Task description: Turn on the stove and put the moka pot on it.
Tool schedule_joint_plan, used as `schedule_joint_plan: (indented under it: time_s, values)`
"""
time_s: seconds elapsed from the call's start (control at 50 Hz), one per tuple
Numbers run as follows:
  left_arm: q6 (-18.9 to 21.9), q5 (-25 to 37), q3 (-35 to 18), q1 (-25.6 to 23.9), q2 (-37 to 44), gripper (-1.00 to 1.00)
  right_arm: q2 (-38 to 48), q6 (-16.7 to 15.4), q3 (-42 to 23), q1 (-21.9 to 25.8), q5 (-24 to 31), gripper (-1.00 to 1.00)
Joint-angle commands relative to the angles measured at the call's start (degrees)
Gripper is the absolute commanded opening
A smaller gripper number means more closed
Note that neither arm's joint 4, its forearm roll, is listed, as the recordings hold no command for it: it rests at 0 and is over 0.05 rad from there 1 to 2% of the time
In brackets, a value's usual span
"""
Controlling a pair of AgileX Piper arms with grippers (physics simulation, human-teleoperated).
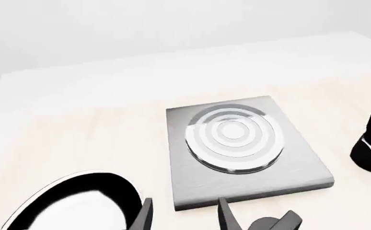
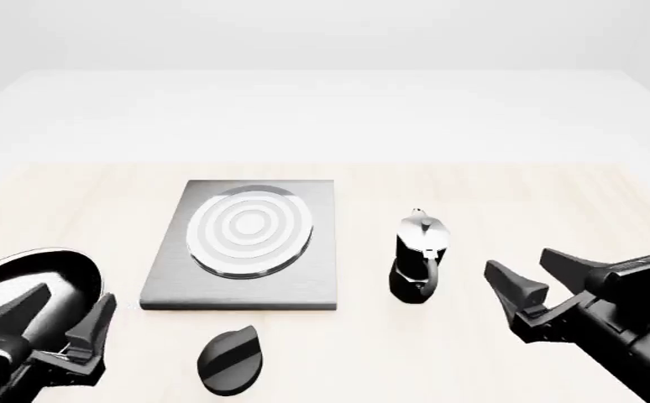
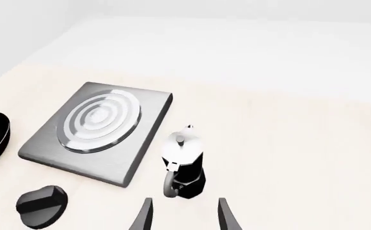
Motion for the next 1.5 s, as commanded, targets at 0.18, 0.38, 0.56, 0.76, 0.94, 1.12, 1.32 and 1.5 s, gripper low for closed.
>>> schedule_joint_plan:
  time_s: [0.18,0.38,0.56,0.76,0.94,1.12,1.32,1.5]
  values:
    - [1.14,8.88,3.77,4.43,-24.51,1.00,17.26,4.03,-5.28,4.72,-5.90,1.00]
    - [1.09,8.65,3.67,4.64,-24.68,1.00,23.10,6.69,-4.56,5.82,-11.27,1.00]
    - [1.25,8.65,3.82,4.19,-24.54,1.00,26.94,7.62,-4.65,6.42,-14.24,1.00]
    - [1.07,8.57,3.81,4.46,-24.44,1.00,34.39,9.19,-5.11,6.53,-19.71,1.00]
    - [0.93,8.54,3.83,4.48,-24.42,1.00,37.92,10.99,-4.64,6.82,-22.82,1.00]
    - [0.98,8.19,3.87,4.37,-23.92,1.00,41.01,11.75,-4.56,7.12,-25.11,1.00]
    - [0.91,8.18,3.85,4.44,-23.93,1.00,44.82,13.40,-3.67,7.56,-28.27,1.00]
    - [0.75,8.35,3.83,4.48,-24.11,1.00,46.26,14.40,-3.00,7.17,-29.63,1.00]
